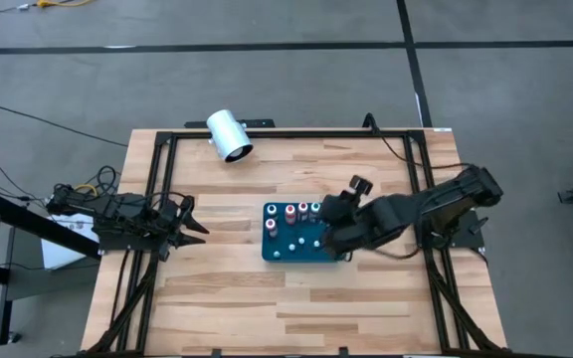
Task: Pick & Place food coloring
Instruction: Return to Home Position
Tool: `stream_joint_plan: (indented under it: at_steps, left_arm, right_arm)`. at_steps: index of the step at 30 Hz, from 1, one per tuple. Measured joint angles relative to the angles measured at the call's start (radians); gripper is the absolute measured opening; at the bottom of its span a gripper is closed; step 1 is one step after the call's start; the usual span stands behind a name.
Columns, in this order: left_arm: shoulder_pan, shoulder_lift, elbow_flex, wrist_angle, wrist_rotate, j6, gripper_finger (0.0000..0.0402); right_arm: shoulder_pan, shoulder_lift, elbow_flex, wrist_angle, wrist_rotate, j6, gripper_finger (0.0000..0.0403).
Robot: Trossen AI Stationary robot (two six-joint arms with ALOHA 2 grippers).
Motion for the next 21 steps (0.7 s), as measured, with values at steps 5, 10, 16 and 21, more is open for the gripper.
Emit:
stream_joint_plan:
  at_steps: [5,10,16,21]
  left_arm:
    - [0.0,0.0,0.0,0.011,0.0,-0.016,0.0122]
    - [0.0,0.0,0.0,0.045,0.0,-0.004,0.0122]
    - [0.0,0.0,0.0,0.044,0.0,-0.002,0.0122]
    - [0.0,0.0,0.0,0.041,-0.001,-0.003,0.0122]
  right_arm:
    - [-0.018,-0.108,0.0,0.006,-0.017,-0.084,0.0113]
    - [-0.025,-0.215,0.0,0.041,-0.077,-0.175,0.0113]
    - [-0.023,-0.383,-0.125,0.212,-0.163,-0.266,0.0113]
    - [-0.025,-0.553,-0.328,0.41,-0.226,-0.294,0.0113]
